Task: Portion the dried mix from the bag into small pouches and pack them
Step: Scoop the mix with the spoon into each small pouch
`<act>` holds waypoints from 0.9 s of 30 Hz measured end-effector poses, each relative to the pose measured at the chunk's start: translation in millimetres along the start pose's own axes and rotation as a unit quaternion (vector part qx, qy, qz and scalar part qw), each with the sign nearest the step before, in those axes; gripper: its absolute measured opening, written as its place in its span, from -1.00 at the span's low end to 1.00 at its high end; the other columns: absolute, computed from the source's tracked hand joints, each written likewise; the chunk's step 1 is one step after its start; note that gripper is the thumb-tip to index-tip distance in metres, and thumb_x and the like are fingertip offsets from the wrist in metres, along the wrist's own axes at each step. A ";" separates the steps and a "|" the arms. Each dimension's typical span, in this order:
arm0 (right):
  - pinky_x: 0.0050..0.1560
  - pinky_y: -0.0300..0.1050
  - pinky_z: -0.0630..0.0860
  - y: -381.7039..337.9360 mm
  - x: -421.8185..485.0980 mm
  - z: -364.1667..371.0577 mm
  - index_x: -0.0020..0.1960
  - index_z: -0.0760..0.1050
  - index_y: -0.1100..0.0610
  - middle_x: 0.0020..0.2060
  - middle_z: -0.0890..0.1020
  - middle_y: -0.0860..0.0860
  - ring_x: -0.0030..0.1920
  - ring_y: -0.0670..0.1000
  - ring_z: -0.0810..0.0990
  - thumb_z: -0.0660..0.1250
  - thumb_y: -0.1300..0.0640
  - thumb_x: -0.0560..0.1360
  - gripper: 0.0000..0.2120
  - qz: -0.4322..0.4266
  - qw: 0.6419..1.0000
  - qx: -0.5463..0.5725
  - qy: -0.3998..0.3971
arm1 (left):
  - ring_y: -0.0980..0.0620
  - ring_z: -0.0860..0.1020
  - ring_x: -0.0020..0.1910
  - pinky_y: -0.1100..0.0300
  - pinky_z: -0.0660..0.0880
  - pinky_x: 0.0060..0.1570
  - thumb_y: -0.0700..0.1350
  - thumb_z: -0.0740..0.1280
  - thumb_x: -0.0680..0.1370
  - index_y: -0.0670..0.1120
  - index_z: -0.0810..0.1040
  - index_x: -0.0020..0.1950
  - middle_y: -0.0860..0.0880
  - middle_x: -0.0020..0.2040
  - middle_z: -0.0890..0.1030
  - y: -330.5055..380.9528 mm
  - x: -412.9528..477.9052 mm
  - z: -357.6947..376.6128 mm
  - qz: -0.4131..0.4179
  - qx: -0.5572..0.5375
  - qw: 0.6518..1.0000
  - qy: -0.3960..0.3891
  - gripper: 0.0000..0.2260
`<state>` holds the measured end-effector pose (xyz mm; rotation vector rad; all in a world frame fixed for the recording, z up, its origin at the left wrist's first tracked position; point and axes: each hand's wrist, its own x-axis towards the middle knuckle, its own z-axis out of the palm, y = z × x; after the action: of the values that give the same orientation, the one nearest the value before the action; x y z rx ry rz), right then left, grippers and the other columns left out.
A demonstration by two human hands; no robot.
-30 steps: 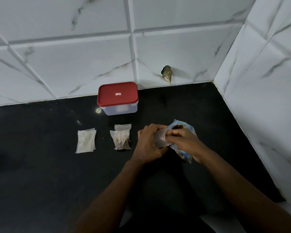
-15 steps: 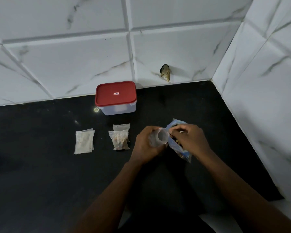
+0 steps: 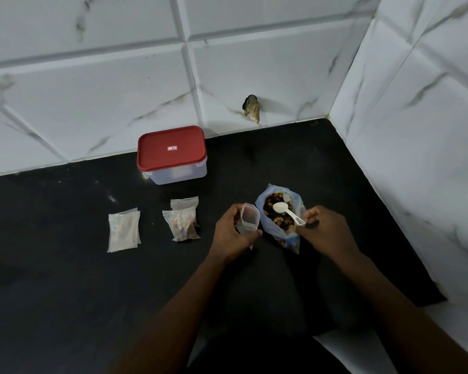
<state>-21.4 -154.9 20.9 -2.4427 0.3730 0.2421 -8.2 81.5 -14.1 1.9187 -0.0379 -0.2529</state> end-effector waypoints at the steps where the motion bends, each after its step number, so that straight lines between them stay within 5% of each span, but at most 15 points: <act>1: -0.08 -0.18 0.57 1.5 0.4 2.0 0.05 0.54 0.00 -0.12 0.61 -0.09 -0.11 -0.18 0.59 0.55 0.08 0.43 -0.74 0.003 1.000 0.008 -0.001 | 0.23 0.56 0.21 0.26 0.55 0.12 -0.15 0.57 0.44 0.11 0.49 0.30 0.14 0.21 0.59 0.1 0.8 1.3 -0.002 -0.002 1.000 -0.002 -0.50; 13: -0.20 -0.38 0.43 -1.4 7.1 8.3 -0.05 0.64 0.02 -0.21 0.63 -0.13 -0.19 -0.25 0.59 0.49 0.15 0.47 -0.92 -0.062 0.997 0.008 0.038 | 0.20 0.53 0.22 0.26 0.50 0.17 -0.18 0.58 0.41 0.13 0.43 0.33 0.14 0.26 0.51 3.7 16.4 5.4 -0.026 0.001 0.999 -0.028 -0.42; 19: -0.22 -0.33 0.50 0.2 14.0 5.4 -0.08 0.60 0.03 -0.25 0.60 -0.15 -0.23 -0.23 0.59 0.47 0.16 0.49 -0.93 -0.118 0.987 0.011 0.105 | 0.03 0.41 0.44 -0.01 0.44 0.42 -0.18 0.55 0.43 0.07 0.42 0.42 0.00 0.51 0.37 15.3 39.2 1.8 -0.042 0.039 0.991 -0.120 -0.39; 27: -0.11 -0.28 0.50 -2.4 27.4 20.1 -0.07 0.65 0.16 -0.12 0.61 0.01 -0.16 -0.12 0.56 0.48 0.17 0.47 -0.93 -0.214 0.967 -0.015 0.133 | 0.08 0.52 0.33 0.00 0.52 0.35 -0.16 0.55 0.43 0.00 0.43 0.48 0.06 0.37 0.50 15.0 56.2 6.8 -0.057 0.038 0.984 -0.165 -0.35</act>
<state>3.6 -146.0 -0.5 -2.5174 -0.0543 -0.2707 46.8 61.6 -11.2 1.9386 -0.1604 -0.6534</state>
